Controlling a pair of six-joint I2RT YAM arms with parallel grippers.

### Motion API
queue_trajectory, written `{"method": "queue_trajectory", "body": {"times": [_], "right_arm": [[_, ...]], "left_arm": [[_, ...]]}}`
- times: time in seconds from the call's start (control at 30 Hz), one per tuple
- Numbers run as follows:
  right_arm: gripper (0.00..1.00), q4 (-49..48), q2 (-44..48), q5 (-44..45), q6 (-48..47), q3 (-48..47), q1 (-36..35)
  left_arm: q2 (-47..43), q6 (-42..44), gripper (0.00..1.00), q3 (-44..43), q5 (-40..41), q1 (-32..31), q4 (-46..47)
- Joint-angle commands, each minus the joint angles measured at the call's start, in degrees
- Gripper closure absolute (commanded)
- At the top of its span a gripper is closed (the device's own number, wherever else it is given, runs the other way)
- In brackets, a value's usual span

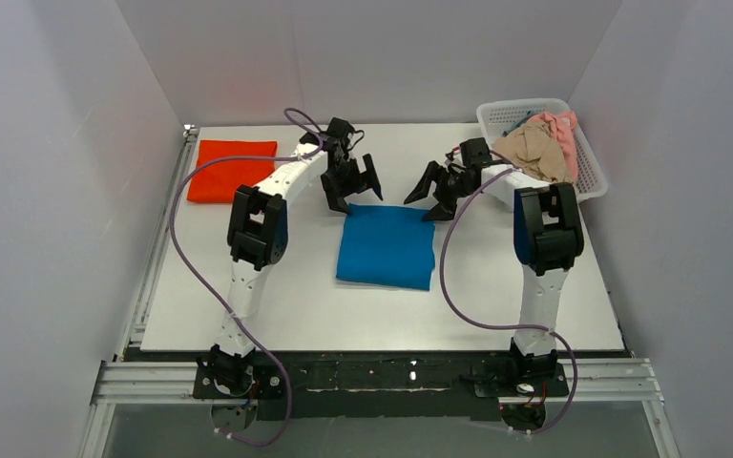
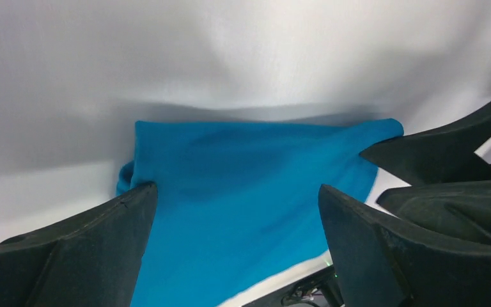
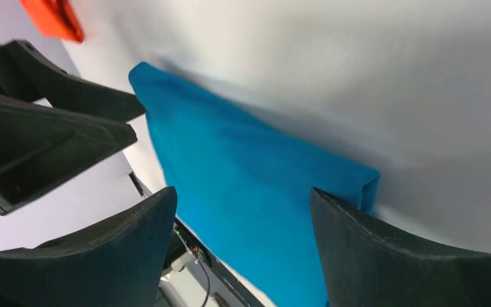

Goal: Fold and stack the t-shirts
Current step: Smooth out wrinkles on the folded tshirt

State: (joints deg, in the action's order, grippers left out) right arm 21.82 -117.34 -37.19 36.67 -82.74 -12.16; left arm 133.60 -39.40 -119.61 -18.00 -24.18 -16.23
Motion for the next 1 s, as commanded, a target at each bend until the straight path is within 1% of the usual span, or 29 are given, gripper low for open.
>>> {"method": "queue_trajectory", "body": {"times": [0.0, 0.1, 0.2, 0.3, 0.43, 0.53, 0.63, 0.77, 0.83, 0.97], "right_arm": [[0.16, -2.8, -5.9, 0.6, 4.1, -3.1, 1.1], [0.16, -2.9, -8.9, -0.2, 5.5, -1.3, 1.2], [0.15, -5.8, -8.4, -2.7, 6.5, 1.1, 1.6], [0.15, -0.6, -7.4, -1.8, 3.5, -2.2, 1.8], [0.13, 6.1, -1.8, 2.2, -1.7, -7.6, 1.8], [0.12, 8.1, 5.5, 6.0, -5.2, -7.0, 1.8], [0.11, 7.1, 14.1, 12.2, -6.8, -0.7, 1.8], [0.10, 3.9, 26.0, 19.6, -7.3, 11.9, 1.8], [0.10, 2.1, 32.0, 21.9, -6.7, 19.6, 1.8], [0.10, 0.4, 43.7, 25.3, -4.9, 29.9, 1.8]], "left_arm": [[5.9, 0.3, 0.02, -1.2, -1.6, 0.0, -7.3], [7.9, 0.2, 0.02, 0.0, -1.0, 0.1, -8.3], [8.2, 0.7, 0.02, 1.9, -0.6, 0.2, -9.2], [6.4, 1.6, 0.02, 2.4, -1.0, 0.2, -9.7], [0.8, 4.3, 0.02, 0.2, 2.6, 0.1, -12.8], [-6.2, 6.1, 0.02, 1.5, 6.4, 0.2, -13.3], [-13.8, 7.2, 0.02, 7.8, 9.3, 0.2, -10.7], [-21.2, 7.2, 0.02, 17.6, 10.2, 0.2, -7.7], [-22.9, 6.7, 0.02, 21.5, 10.5, 0.2, -6.4], [-22.4, 4.9, 0.02, 25.4, 9.4, 0.1, -5.7]]}}
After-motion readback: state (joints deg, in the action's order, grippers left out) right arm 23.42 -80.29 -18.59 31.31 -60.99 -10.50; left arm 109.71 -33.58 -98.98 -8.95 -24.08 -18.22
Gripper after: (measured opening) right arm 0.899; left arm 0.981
